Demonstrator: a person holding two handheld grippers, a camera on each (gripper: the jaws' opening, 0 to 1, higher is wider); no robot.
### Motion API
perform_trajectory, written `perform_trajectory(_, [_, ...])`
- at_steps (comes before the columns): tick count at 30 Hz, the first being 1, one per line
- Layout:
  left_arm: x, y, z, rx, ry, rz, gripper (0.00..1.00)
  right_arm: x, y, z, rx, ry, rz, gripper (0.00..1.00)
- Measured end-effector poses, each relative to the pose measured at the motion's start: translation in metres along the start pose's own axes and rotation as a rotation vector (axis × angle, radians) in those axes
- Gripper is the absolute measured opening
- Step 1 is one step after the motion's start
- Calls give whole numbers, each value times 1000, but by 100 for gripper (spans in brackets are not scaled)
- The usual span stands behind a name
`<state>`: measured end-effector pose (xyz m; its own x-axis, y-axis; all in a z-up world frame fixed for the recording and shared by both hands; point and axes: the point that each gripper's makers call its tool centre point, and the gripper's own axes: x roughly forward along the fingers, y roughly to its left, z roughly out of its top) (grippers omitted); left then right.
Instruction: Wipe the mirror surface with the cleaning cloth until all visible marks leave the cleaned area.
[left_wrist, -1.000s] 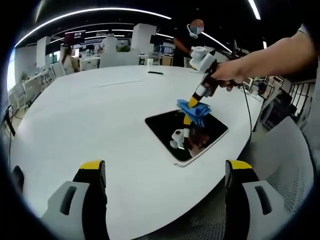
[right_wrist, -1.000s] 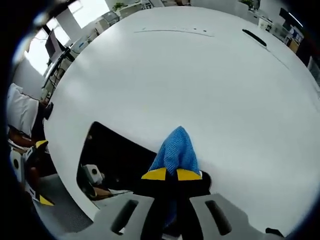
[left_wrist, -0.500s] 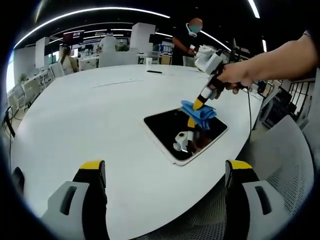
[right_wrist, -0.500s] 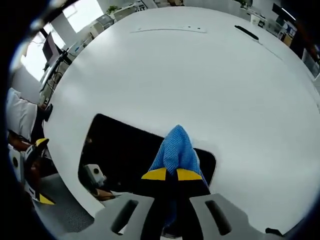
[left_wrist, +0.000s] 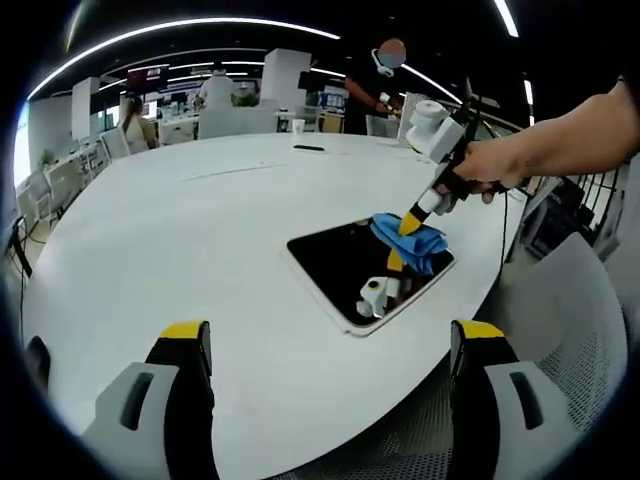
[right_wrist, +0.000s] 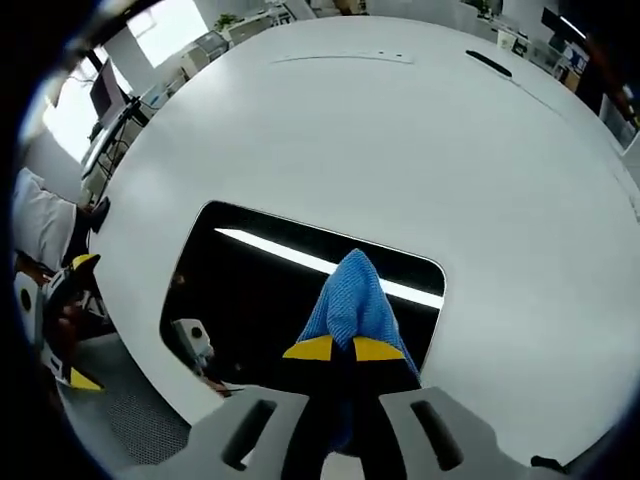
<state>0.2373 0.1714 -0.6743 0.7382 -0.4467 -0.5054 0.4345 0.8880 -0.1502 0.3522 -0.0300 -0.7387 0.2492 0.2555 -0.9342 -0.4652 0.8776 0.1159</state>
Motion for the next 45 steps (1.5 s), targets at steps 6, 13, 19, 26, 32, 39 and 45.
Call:
perform_trajectory(6, [1,1,-1,12,3,3,99,-1,1,-8,16,-15,8,0])
perform_trajectory(13, [0,0,0,16,2,10,99,-4,5,-21,32,-27,26,0])
perform_trajectory(19, [-2,-1,3,18,-14,19,99,-9,12,-36,46,-35,36,0])
perform_trajectory(26, [-1,-6,4,12,-13,-8,99,-15,17,-47,62,-31,36,0])
perform_trajectory(32, [-3,-5,3,6,-9,-1,99,-17,20,-53,60,-27,34,0])
perform_trajectory(39, [-3,-6,4,10,-8,-6,98,-20,23,-61,72,-23,39,0])
perform_trajectory(45, [-4,-6,4,3,-14,-7,98,-19,24,-64,73,-17,43,0])
